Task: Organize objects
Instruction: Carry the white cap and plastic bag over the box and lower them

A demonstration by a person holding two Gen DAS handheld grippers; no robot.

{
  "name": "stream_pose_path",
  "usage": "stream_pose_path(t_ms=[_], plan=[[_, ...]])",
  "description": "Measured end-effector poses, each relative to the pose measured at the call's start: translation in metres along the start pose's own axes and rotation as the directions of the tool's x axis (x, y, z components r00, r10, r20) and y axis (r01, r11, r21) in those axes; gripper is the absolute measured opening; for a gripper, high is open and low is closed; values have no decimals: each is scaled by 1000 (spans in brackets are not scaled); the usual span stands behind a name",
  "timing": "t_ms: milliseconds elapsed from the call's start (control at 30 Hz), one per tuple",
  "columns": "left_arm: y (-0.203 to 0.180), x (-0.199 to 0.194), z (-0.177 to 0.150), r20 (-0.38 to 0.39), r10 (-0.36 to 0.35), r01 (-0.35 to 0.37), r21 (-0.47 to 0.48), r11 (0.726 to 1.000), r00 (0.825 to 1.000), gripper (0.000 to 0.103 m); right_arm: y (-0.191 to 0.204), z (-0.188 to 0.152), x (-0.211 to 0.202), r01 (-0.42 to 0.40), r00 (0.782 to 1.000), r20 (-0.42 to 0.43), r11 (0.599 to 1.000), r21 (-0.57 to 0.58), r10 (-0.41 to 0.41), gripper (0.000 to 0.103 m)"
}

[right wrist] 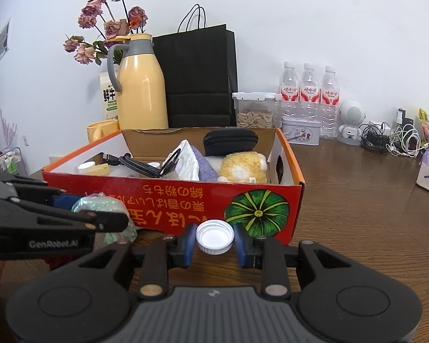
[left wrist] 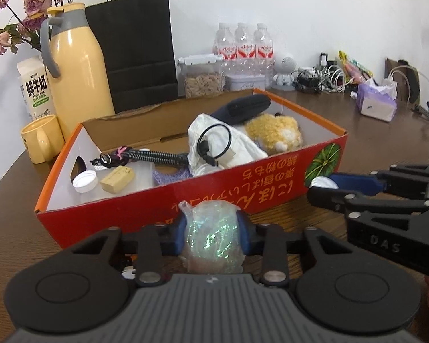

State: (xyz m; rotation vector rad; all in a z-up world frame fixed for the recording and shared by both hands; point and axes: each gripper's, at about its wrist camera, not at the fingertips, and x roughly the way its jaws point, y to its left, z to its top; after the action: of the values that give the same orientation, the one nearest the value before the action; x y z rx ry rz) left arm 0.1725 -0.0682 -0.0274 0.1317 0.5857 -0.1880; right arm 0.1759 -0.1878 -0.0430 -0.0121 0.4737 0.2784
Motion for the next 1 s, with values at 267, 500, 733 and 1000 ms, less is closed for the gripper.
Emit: stream_pose_path(t_ms=[267, 500, 733, 1000], plan=[[-1, -28, 7, 92, -29, 28, 7, 1000, 995, 31, 2, 0, -7, -6, 999, 44, 1000, -9, 6, 27], [16, -45, 24, 177, -12, 17, -25, 1000, 984, 31, 8, 10, -14, -29, 994, 100, 999, -25, 32, 27], [37, -47, 45, 242, 34, -17, -71, 997, 970, 31, 29, 44, -8, -60, 986, 153, 995, -77, 72, 27], [66, -30, 73, 286, 90, -44, -163, 986, 954, 31, 54, 86, 28, -60, 981, 180, 993, -103, 78, 27]])
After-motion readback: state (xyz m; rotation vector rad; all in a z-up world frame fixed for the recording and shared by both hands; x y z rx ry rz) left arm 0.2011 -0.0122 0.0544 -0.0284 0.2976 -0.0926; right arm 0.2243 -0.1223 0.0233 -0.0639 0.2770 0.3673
